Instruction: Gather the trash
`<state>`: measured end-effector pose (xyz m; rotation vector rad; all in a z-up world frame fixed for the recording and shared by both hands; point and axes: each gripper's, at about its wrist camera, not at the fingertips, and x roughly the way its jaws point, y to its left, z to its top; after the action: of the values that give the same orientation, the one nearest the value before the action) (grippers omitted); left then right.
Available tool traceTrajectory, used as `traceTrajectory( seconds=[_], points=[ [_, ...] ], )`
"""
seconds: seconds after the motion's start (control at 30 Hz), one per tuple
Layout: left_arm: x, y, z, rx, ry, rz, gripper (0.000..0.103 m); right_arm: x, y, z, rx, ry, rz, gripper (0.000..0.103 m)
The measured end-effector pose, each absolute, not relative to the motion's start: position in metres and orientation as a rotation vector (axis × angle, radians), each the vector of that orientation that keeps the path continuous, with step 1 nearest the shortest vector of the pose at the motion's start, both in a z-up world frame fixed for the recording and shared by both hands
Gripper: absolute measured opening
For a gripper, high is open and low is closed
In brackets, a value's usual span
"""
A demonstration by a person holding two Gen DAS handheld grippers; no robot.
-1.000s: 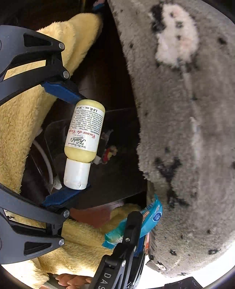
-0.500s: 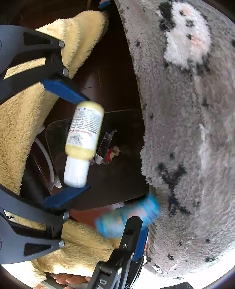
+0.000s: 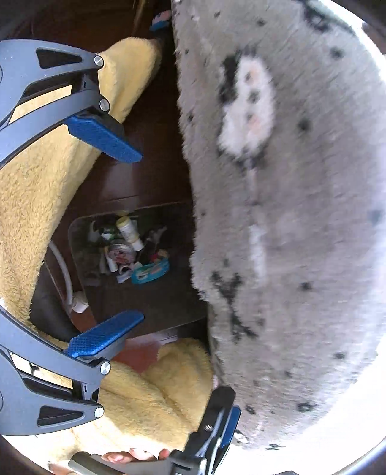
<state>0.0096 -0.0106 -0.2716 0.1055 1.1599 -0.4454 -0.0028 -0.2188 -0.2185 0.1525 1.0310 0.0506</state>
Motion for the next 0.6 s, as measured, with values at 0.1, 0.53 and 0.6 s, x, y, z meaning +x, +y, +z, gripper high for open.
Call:
traceTrajectory(
  seconds=[0.1,0.53,0.6],
  points=[
    [0.011,-0.004,-0.244,0.082,1.094,-0.435,0.095,-0.007,-0.226,-0.189,0.117,0.943,0.007,0.099],
    [0.022,0.007,-0.076,0.067,0.603,-0.339,0.095,-0.019,-0.243,-0.04,0.04,0.494,-0.103,0.099],
    [0.023,0.007,-0.054,0.079,0.544,-0.328,0.095,-0.021,-0.246,-0.021,0.049,0.456,-0.116,0.099]
  ],
)
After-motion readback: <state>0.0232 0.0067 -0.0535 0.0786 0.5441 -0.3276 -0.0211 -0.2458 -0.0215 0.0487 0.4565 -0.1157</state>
